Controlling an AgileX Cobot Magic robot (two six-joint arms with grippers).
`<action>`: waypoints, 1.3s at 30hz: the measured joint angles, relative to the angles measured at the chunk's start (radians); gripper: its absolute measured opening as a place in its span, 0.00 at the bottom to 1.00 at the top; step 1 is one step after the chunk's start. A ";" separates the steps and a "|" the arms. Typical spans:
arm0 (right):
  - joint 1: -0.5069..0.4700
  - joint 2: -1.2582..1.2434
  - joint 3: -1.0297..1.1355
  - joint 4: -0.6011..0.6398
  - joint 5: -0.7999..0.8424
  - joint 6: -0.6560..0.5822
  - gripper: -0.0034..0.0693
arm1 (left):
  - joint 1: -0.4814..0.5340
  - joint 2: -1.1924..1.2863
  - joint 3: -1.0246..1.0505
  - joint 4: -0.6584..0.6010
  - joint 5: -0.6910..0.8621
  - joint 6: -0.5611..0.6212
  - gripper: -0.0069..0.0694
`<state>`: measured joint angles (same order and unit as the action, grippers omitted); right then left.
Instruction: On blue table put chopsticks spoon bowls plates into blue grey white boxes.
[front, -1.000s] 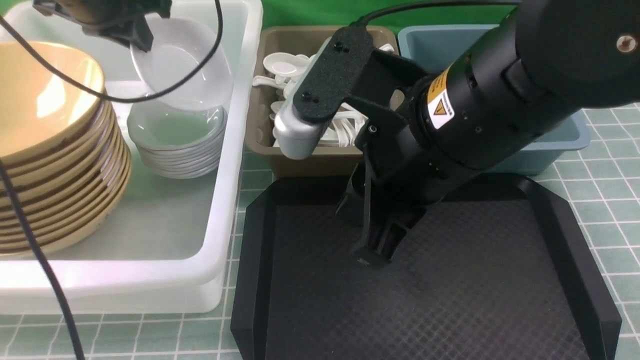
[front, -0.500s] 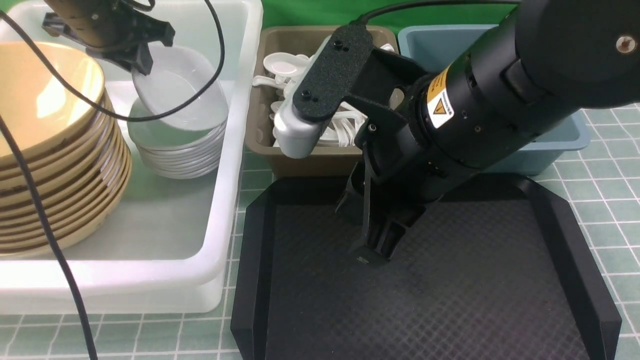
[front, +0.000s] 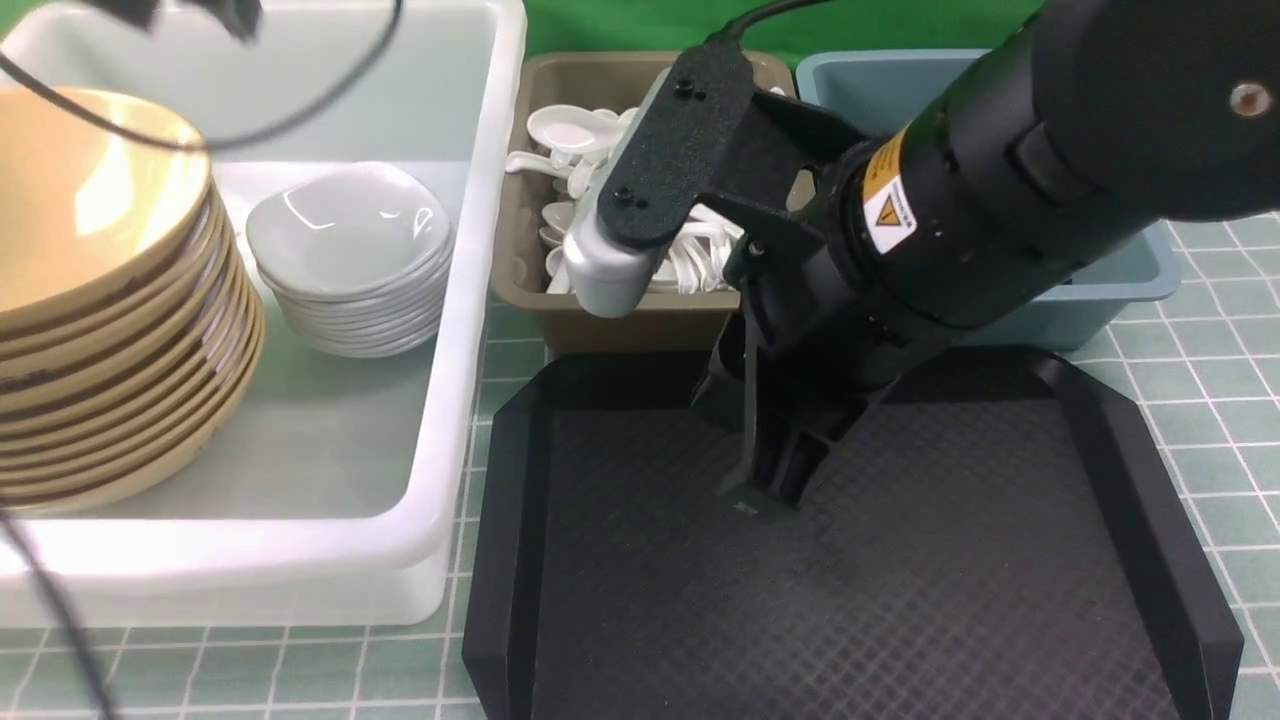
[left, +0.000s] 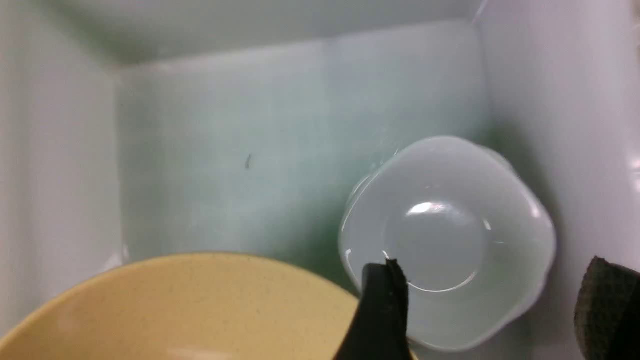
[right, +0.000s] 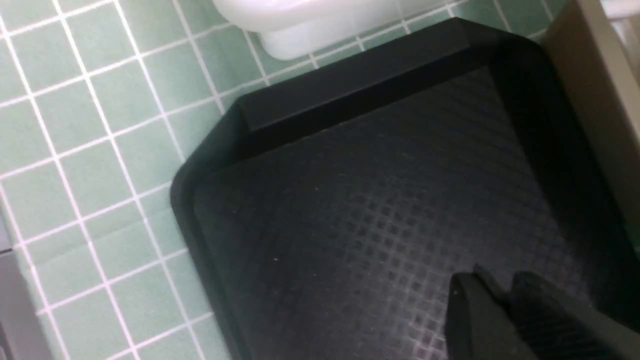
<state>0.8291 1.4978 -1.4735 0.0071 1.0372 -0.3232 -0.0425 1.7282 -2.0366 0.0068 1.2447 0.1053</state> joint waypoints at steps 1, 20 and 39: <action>0.000 -0.012 0.000 -0.007 0.000 0.001 0.24 | -0.009 -0.029 0.012 0.004 0.003 -0.002 0.62; 0.001 -0.575 0.363 -0.007 -0.355 -0.033 0.24 | -0.070 -1.137 1.178 0.016 -0.367 0.078 0.09; 0.001 -0.902 0.630 0.026 -0.517 -0.025 0.26 | -0.070 -1.745 1.613 0.098 -0.679 0.058 0.09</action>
<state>0.8299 0.5960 -0.8431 0.0327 0.5202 -0.3486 -0.1128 -0.0165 -0.4234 0.1045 0.5661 0.1634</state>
